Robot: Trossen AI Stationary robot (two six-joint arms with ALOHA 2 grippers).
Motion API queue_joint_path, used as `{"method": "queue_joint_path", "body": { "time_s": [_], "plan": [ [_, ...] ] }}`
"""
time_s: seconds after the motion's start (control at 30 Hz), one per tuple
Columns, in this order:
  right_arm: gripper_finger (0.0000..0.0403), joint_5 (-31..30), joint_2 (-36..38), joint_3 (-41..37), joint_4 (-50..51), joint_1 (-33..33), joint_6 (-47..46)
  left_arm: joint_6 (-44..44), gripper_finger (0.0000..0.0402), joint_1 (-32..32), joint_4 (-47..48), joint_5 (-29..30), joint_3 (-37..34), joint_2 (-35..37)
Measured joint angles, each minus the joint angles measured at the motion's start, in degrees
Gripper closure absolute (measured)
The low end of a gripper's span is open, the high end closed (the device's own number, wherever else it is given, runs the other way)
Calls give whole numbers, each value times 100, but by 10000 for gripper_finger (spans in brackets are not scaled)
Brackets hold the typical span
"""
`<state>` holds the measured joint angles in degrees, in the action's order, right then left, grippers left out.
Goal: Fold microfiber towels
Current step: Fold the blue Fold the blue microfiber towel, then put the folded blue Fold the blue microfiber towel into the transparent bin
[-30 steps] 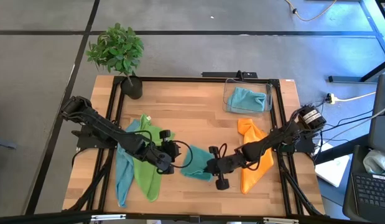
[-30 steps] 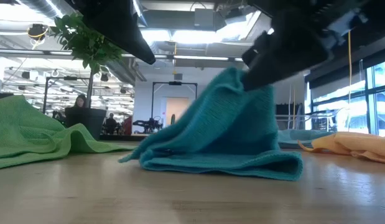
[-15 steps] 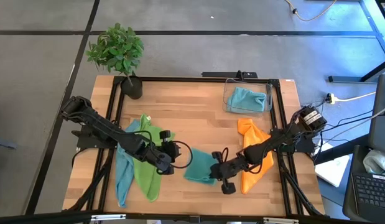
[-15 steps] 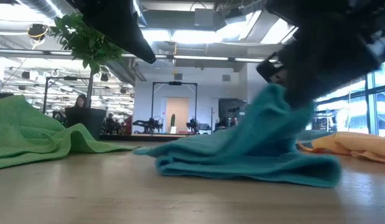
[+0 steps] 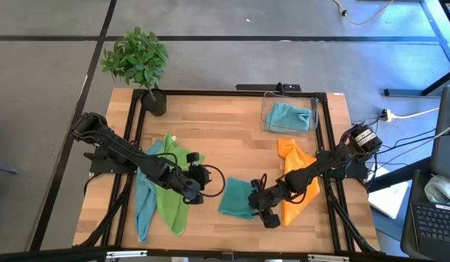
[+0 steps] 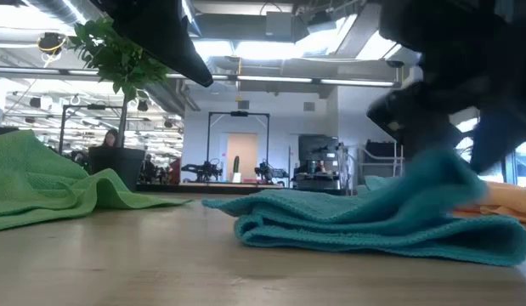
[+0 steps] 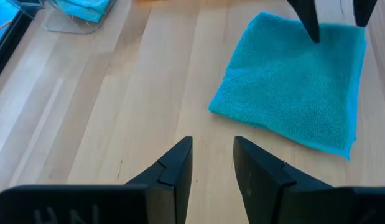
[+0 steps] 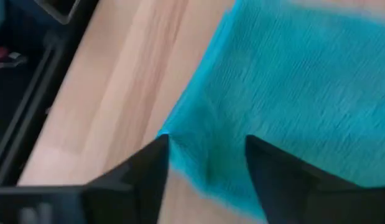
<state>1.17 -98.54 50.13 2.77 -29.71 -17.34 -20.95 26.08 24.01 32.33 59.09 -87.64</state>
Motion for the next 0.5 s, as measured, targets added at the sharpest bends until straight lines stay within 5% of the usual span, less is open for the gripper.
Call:
{"method": "queue_joint_path", "body": {
  "time_s": [0.17, 0.5],
  "plan": [
    [135, 957, 2, -2, 587, 19, -375, -2, 292, -1, 79, -1, 0, 0],
    [152, 921, 1, 233, 571, 26, -222, -9, 292, -5, 77, -1, 0, 0]
  ]
}}
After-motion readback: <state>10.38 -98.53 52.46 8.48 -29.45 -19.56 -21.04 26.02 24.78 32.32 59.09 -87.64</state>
